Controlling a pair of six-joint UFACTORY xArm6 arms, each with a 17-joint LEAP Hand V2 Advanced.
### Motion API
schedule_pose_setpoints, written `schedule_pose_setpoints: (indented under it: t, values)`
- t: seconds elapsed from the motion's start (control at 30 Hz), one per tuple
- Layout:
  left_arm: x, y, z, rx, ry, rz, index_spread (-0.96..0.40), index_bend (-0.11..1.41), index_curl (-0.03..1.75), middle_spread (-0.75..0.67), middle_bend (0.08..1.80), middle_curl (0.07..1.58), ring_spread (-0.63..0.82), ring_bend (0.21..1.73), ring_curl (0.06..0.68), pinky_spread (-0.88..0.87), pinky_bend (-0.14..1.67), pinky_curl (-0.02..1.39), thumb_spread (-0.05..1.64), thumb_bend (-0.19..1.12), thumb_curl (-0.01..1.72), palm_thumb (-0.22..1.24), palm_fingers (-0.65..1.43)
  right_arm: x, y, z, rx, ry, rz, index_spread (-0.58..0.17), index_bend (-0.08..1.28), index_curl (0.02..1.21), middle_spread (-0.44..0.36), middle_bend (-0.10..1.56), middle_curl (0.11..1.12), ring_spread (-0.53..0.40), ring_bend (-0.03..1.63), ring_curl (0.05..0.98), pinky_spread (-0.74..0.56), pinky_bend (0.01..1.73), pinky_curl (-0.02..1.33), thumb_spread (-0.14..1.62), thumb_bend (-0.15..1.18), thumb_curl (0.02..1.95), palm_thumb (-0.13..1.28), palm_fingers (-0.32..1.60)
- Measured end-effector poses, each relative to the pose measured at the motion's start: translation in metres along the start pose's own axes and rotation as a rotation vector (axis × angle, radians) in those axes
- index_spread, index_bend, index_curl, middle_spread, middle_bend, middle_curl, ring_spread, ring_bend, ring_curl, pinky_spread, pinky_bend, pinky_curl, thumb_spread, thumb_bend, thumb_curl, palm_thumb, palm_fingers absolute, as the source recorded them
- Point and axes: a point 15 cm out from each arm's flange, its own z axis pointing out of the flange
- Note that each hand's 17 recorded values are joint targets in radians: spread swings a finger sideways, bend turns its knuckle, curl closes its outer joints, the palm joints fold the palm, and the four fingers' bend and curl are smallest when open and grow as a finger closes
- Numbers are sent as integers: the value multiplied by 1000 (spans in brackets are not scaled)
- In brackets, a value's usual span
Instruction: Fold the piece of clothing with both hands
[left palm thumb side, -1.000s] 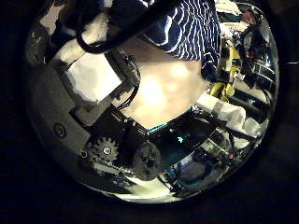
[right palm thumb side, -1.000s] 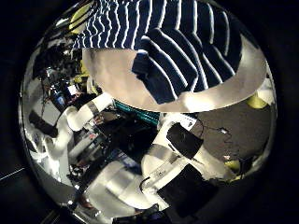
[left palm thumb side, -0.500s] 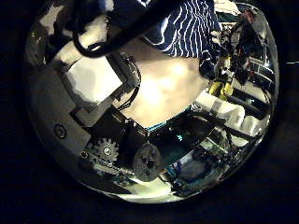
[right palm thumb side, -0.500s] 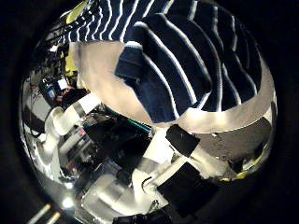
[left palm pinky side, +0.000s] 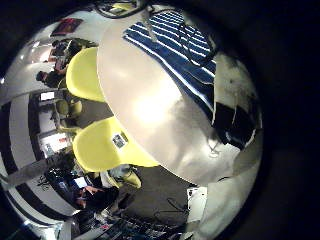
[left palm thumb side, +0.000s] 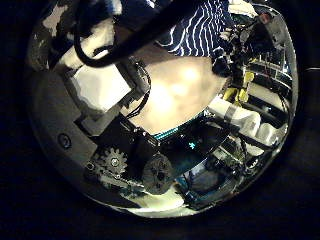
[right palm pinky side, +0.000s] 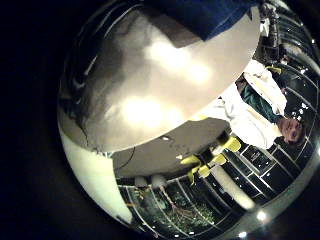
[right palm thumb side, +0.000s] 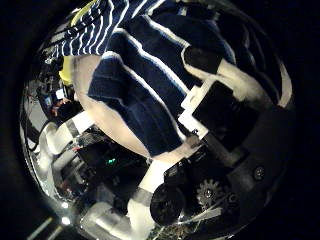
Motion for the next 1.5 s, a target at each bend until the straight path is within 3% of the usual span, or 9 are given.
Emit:
schedule_pose_setpoints:
  t: [0.13,0.43,0.87,1.1,1.3,1.5]
  values:
    - [1,0,0,2,1,6,-737,268,1447,-604,906,1036,-443,1378,521,-623,1122,797,1032,-18,577,791,1080,4,5,-5,53,10,15,-428,743,545,-259,893,718,-303,1076,549,-370,991,541,954,26,510,1033,1225]
    - [0,2,-12,17,1,26,-724,250,1473,-608,898,1041,-445,1371,518,-628,1116,799,1032,-18,577,790,1085,30,30,-18,33,-15,90,-382,954,724,-233,1114,856,-300,1263,693,-312,1168,731,1028,1,605,1035,1018]
    - [-5,31,-26,-23,21,63,-703,234,1497,-613,889,1047,-449,1369,516,-632,1108,802,1040,-18,577,779,1092,11,40,-86,205,-114,91,-361,1043,852,-208,1242,932,-285,1362,811,-266,1251,943,1122,-6,705,1000,875]
    - [-8,43,-57,-27,41,59,-691,228,1507,-618,885,1049,-448,1368,516,-633,1105,804,1043,-18,574,772,1094,12,38,-143,303,-116,109,-356,1054,890,-198,1268,941,-277,1384,842,-250,1256,1011,1130,-4,753,1014,855]
    - [-30,18,-84,11,39,16,-679,224,1515,-623,883,1048,-448,1367,516,-642,1103,801,1045,-18,573,772,1095,32,14,-179,347,-101,128,-355,1057,908,-191,1284,939,-274,1385,856,-244,1245,1048,1122,-6,782,1028,851]
    - [-57,-40,-84,-15,46,-23,-669,222,1521,-623,881,1051,-447,1364,516,-638,1102,805,1045,-18,573,772,1094,55,-38,-187,308,-121,142,-354,1055,923,-186,1293,934,-273,1382,867,-241,1231,1080,1118,-7,806,1026,845]
